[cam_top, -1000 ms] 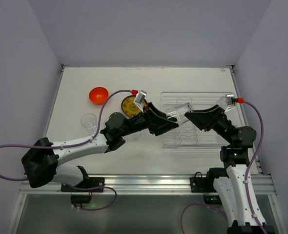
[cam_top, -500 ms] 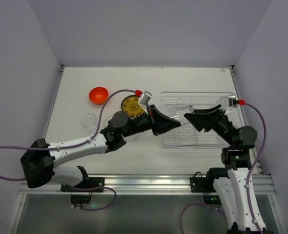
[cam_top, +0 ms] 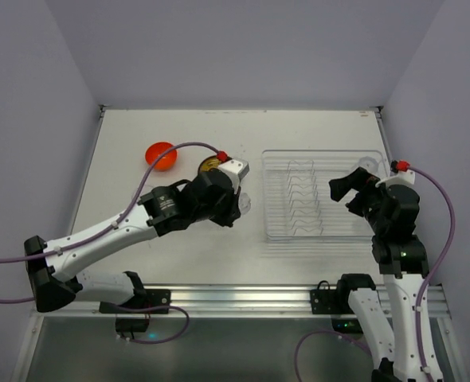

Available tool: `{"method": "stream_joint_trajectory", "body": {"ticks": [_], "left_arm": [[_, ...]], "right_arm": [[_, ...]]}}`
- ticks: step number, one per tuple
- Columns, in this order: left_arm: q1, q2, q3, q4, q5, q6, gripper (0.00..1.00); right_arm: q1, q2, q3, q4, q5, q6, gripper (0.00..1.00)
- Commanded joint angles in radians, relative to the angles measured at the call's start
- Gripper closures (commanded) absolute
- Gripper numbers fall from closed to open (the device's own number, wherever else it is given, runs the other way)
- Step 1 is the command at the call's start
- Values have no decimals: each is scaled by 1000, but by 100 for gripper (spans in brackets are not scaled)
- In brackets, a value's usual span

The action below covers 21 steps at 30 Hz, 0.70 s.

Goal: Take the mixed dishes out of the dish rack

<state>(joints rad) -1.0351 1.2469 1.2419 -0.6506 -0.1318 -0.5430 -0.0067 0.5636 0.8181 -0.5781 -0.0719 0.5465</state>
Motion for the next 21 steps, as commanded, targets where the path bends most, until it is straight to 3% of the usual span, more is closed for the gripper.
{"method": "stream_joint_trajectory", "body": {"ticks": [1, 11, 20, 21], "left_arm": [[-8, 29, -57, -342, -33, 57, 100], [-22, 183, -145, -324, 14, 127, 100], [-49, 371, -67, -296, 17, 167, 100], [-54, 384, -53, -299, 17, 167, 96]], "right_arm": [[-1, 1, 76, -65, 70, -68, 1], [-1, 6, 90, -88, -14, -118, 1], [-1, -8, 81, -94, 0, -138, 1], [-1, -8, 82, -92, -5, -138, 1]]}}
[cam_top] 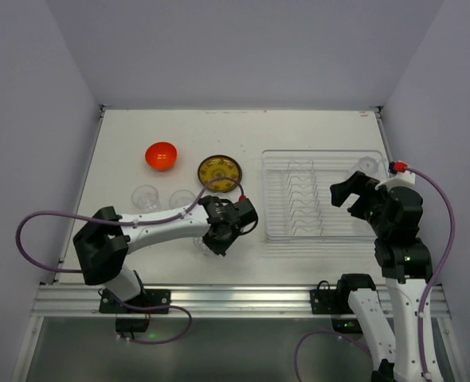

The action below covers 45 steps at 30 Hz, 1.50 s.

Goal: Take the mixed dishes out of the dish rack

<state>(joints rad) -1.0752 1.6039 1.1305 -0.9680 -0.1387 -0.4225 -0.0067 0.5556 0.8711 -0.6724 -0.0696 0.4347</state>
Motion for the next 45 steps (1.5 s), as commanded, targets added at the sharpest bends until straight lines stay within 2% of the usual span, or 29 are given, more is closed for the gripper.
{"method": "stream_joint_trajectory", "body": {"ticks": [1, 5, 8, 12, 18, 19, 20, 24, 28, 29, 32, 33, 34, 35, 36, 39, 45], "left_arm": [[-23, 48, 70, 17, 24, 48, 96], [-46, 86, 135, 5, 17, 57, 87], [-51, 103, 144, 2, 10, 59, 76], [-54, 105, 140, -21, -39, 45, 47], [-69, 18, 198, -40, -85, 18, 25], [-74, 2, 212, -40, -85, 18, 17], [-75, -16, 225, -20, -73, 27, 1], [-80, -154, 233, 70, 11, 67, 0], [-80, -260, 239, 141, 16, 83, 0], [-81, -286, 239, 179, -11, 80, 0], [-54, -386, 233, 204, -252, 44, 0], [10, -413, 233, 192, -372, 24, 0], [73, -427, 233, 178, -390, -10, 0], [140, -438, 233, 163, -380, -18, 0], [285, -478, 210, 173, -316, -15, 0], [450, -585, 148, 218, -247, -7, 0], [512, -699, 14, 270, -366, 24, 0]], "right_arm": [[-1, 0, 28, 2, -10, -28, 1], [-1, 0, 20, 4, -10, -28, 1], [-1, -6, 16, 7, -9, -31, 1], [-1, -11, 14, 10, -10, -30, 1], [-1, 3, 9, 14, -9, -31, 1], [-1, 4, 9, 17, -7, -30, 1], [-1, 13, 8, 19, -3, -27, 1], [-1, 53, 5, 23, 28, -7, 1], [-1, 122, 12, 31, 97, 41, 1], [-1, 142, 16, 37, 120, 48, 1], [-15, 259, 28, 76, 189, 78, 1], [-62, 338, 49, 79, 195, 96, 1], [-94, 375, 58, 85, 200, 107, 1], [-117, 407, 63, 94, 211, 117, 1], [-146, 438, 69, 134, 234, 136, 1], [-160, 562, 92, 210, 352, 163, 1], [-176, 849, 268, 194, 358, 128, 1]]}}
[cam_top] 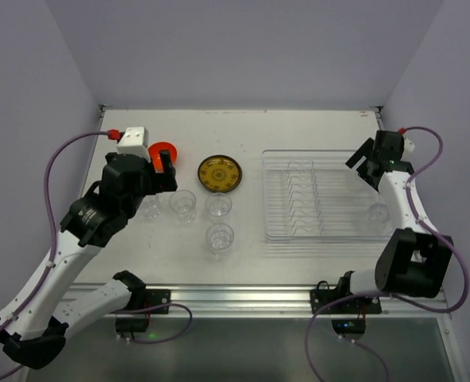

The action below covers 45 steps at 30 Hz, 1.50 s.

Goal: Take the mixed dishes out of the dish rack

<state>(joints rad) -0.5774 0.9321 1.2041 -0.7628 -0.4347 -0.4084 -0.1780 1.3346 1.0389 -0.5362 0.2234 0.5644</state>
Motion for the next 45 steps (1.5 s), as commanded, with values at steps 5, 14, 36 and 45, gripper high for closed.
{"method": "stream_joint_trajectory", "body": {"ticks": [5, 14, 36, 45], "left_arm": [[16, -70, -222, 146, -73, 39, 0], [14, -125, -285, 189, 50, 71, 0], [16, -144, -301, 206, 91, 86, 0], [16, -151, -298, 203, 80, 86, 0]], "right_arm": [[-5, 132, 127, 90, 77, -35, 1], [-15, 285, 220, 104, 108, -72, 10], [-31, 364, 213, 148, 60, -75, 62], [-31, 198, 96, 209, 1, -72, 95]]}}
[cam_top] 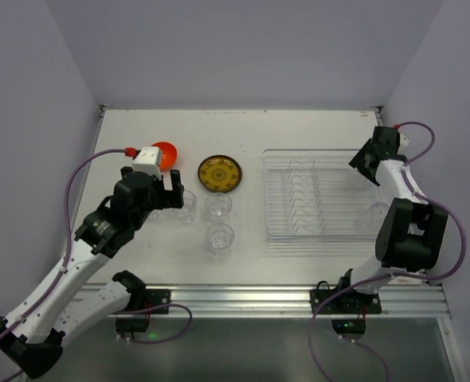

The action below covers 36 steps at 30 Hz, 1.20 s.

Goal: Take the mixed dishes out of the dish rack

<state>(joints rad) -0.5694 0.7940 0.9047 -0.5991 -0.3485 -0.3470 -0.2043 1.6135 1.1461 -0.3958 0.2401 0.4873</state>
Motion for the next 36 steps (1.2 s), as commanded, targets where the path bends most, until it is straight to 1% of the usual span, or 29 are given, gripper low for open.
{"method": "stream_joint_trajectory", "body": {"ticks": [1, 3, 6, 11, 14, 16, 17, 18, 19, 20, 21, 22, 23, 24, 25, 27, 28, 29, 31, 33, 34, 36], "left_arm": [[8, -13, 2, 39, -10, 25, 0], [8, -15, 3, 39, -12, 25, 0], [8, -15, 5, 39, -15, 23, 0], [8, -13, 14, 41, -11, 17, 0], [8, -16, 39, 32, 28, -6, 0], [8, -29, 52, 36, 112, -50, 0], [6, -36, 51, 71, 150, -67, 0], [6, -48, 45, 103, 242, -79, 0], [6, -50, 36, 137, 293, -111, 0], [6, -49, 17, 221, 337, -130, 0], [5, -45, 5, 276, 444, -150, 0], [5, -41, -9, 330, 500, -199, 0], [-1, -26, -42, 460, 549, -230, 0], [-10, -15, -59, 532, 634, -262, 0], [-24, 0, -73, 683, 666, -318, 0], [-116, 53, -102, 798, 649, -352, 0], [-156, 75, -101, 879, 625, -346, 0], [-222, 123, -89, 910, 599, -334, 0], [-265, 189, -75, 994, 597, -336, 0], [-283, 221, -76, 1054, 603, -351, 0], [-305, 252, -78, 1118, 602, -357, 0], [-328, 281, -72, 1173, 602, -343, 0]], "right_arm": [[-4, -89, -17, 71, -19, 7, 96], [-4, -101, -20, 71, -27, 10, 99], [-4, -132, -32, 71, -47, 10, 100], [-6, -223, -77, 72, -79, 14, 100], [-4, -309, -118, 75, -128, 23, 100], [-3, -358, -152, 78, -179, 28, 100], [-4, -410, -163, 75, -194, 31, 100], [-3, -438, -187, 78, -234, 36, 100], [-3, -467, -197, 78, -270, 37, 100], [-3, -525, -207, 75, -303, 40, 100], [-3, -556, -229, 84, -338, 53, 100], [-4, -587, -242, 101, -440, 60, 100], [-4, -646, -258, 121, -496, 69, 100], [-3, -673, -273, 139, -552, 91, 100], [-3, -696, -278, 144, -670, 103, 100], [-4, -763, -310, 198, -787, 169, 100], [-3, -785, -321, 219, -896, 190, 100], [-4, -806, -331, 254, -939, 212, 100], [-4, -871, -364, 297, -1036, 286, 100], [-4, -912, -361, 285, -1039, 309, 100], [-3, -956, -368, 299, -1047, 322, 100], [-3, -984, -382, 365, -1114, 379, 100]]}}
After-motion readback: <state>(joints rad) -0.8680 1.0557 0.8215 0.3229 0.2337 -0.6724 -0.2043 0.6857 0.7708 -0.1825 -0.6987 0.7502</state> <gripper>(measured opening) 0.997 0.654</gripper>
